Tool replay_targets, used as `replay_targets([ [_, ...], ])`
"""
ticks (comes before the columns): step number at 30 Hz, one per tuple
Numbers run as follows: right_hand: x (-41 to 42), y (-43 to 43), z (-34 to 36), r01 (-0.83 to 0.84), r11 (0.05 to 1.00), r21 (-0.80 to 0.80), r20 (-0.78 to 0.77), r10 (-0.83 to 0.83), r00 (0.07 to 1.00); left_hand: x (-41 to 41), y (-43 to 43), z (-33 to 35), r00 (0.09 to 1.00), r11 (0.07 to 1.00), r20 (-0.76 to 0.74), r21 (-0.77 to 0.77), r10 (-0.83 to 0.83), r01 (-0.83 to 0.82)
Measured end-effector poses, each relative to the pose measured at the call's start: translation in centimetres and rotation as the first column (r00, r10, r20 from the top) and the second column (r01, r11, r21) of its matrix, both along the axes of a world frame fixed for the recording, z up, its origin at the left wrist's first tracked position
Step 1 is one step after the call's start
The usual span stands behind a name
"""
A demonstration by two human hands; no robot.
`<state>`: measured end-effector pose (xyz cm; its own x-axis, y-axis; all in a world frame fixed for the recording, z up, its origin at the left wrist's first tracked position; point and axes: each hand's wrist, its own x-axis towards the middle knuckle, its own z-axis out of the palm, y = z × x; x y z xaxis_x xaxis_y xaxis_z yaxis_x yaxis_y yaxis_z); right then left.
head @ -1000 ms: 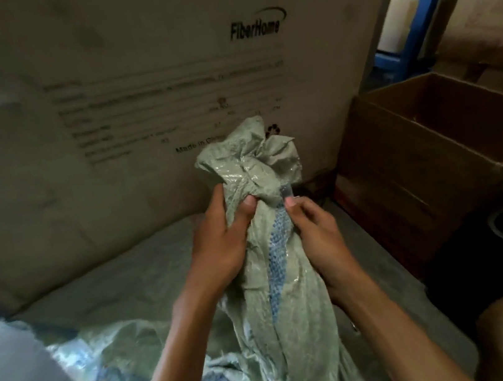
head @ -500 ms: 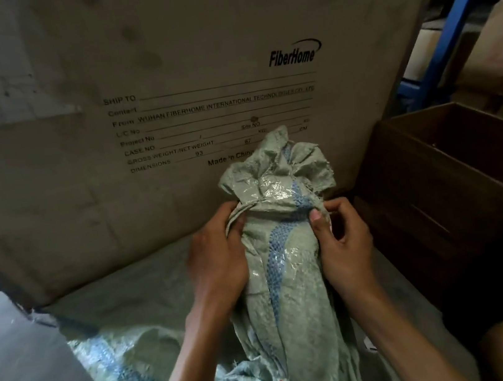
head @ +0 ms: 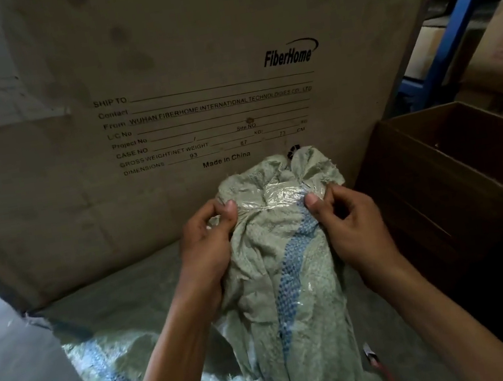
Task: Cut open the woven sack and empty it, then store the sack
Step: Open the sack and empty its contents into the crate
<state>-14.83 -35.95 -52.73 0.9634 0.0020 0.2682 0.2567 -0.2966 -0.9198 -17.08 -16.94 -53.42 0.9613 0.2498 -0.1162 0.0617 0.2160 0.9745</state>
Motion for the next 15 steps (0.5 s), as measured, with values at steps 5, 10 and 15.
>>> replay_targets([
  [5,-0.3,-0.3,-1.0,0.068,0.998,-0.01,0.15,-0.066,0.986,0.8,-0.4,-1.0,0.993,0.986,0.056,0.126,0.103,-0.109],
  [10,0.1,-0.8,-1.9,0.106,0.994,0.008,0.188,-0.106,0.976,1.6,-1.2,-2.2,0.967,0.932,0.155,0.275,0.2,-0.237],
  [15,0.5,-1.5,-2.7,0.11,0.99,0.083,0.127,-0.12,0.985,2.5,-1.3,-2.9,0.98,0.96,0.139,0.222,0.144,-0.173],
])
